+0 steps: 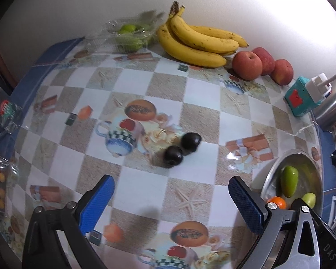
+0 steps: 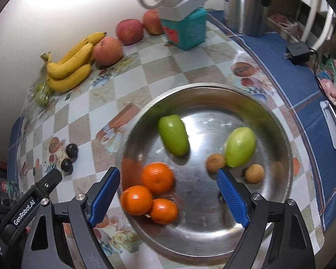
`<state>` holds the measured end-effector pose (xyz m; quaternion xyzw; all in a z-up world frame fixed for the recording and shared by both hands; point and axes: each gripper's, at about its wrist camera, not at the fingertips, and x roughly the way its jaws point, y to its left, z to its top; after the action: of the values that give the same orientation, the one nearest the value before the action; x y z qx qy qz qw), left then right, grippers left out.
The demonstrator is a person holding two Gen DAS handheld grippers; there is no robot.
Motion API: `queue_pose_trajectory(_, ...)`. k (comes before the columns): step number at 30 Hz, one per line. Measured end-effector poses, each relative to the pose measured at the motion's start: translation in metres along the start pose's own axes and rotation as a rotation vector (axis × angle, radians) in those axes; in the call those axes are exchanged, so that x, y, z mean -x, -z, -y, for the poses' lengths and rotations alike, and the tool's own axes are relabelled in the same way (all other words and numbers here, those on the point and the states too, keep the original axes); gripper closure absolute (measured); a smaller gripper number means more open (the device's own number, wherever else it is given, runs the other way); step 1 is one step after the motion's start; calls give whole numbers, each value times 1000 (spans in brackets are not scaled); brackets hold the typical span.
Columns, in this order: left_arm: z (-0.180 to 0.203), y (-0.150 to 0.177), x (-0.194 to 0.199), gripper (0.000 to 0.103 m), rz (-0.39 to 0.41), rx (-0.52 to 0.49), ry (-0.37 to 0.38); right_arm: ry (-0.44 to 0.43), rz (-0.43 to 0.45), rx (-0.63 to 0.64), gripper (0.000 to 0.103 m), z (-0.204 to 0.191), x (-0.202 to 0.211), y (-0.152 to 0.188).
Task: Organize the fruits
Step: 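Withdraw both open tools from the basin, then move both open tools toward the two dark plums on the table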
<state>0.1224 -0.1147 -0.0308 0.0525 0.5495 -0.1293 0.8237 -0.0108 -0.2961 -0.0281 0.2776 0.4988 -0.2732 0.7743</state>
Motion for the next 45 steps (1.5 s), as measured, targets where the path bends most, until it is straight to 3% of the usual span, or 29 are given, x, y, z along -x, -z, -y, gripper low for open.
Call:
queue_pose_trajectory(6,-28,-9,8,0,61,17,-113,5,15,63,15,-22,1,3)
queue_pose_trajectory(12,-67,-16,13,0,79,101,-167,-7,19,136,15,-47,-2,9)
queue_pose_trajectory(21,-97,-18,16,0,74,186,-141,-18,29,217,15,-75,-4,15)
queue_pose_trajectory(29,-99,-23,9,0,58,190,-102,-13,33,248,15,-89,-11,15)
queue_pose_trajectory(34,-96,-25,5,0,61,231,-5,-50,41,226,15,-92,-18,9)
queue_pose_trajectory(45,-91,-28,-27,5,17,268,17,-121,79,166,15,-100,-29,-6)
